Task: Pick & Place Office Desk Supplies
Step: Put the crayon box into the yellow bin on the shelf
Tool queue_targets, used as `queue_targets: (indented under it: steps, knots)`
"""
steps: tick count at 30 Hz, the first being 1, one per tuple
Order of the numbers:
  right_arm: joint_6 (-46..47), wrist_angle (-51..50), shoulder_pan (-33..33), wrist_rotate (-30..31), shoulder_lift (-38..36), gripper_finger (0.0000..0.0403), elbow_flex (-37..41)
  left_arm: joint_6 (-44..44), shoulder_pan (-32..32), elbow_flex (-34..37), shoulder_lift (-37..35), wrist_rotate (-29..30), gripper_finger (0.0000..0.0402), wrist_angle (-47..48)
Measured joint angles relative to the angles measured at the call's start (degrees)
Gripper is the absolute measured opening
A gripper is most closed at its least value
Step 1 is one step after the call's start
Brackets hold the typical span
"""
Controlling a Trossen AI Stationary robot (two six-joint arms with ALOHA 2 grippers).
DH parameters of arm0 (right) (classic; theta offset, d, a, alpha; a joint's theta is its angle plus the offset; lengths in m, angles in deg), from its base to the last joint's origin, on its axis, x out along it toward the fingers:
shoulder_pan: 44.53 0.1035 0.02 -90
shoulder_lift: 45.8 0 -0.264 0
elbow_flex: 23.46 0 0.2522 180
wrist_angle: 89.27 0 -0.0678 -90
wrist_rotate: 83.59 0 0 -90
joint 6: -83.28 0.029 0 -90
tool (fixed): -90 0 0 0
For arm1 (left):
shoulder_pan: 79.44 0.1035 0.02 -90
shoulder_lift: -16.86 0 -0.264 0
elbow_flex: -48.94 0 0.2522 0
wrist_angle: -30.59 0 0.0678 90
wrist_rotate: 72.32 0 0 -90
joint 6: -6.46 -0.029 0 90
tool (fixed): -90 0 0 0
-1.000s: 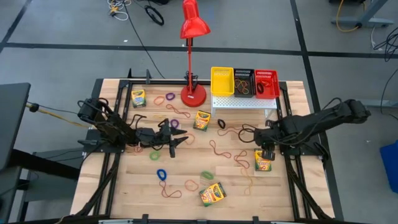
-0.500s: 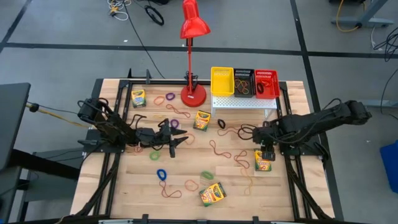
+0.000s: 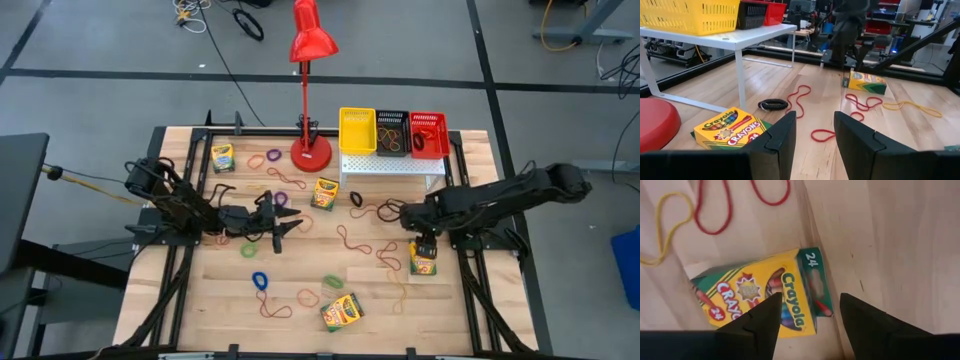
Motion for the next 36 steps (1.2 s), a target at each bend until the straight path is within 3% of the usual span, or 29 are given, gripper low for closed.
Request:
queue_targets:
  steps: [7, 12, 15, 22, 28, 36]
  knots:
    - [-1.0, 1.2, 0.0, -1.3, 7.7, 0.021, 0.0, 0.0, 0.0, 0.0, 0.0, 0.0, 0.014, 0.6]
    - [-1.7, 7.3, 0.0, -12.0, 9.7, 0.02, 0.0, 0.0, 0.0, 0.0, 0.0, -0.7, 0.014, 0.7]
    - [-0.6, 12.1, 0.1, -15.1, 9.4, 0.0184, 0.0, 0.0, 0.0, 0.0, 0.0, -1.5, 0.014, 0.7]
    - [-6.8, 11.4, 1.8, -11.7, 8.7, 0.0182, -1.7, 0.0, -0.1, 0.0, 0.0, -1.5, 0.014, 1.6]
    - [-12.6, 10.3, 2.3, -12.5, 9.7, 0.0192, -1.7, 0.2, 0.0, 0.0, 0.0, -1.5, 0.014, 1.7]
    - [-15.5, 8.7, 2.3, -13.6, 14.3, 0.0157, -1.8, 0.2, 0.0, 0.0, 0.0, -1.5, 0.014, 1.8]
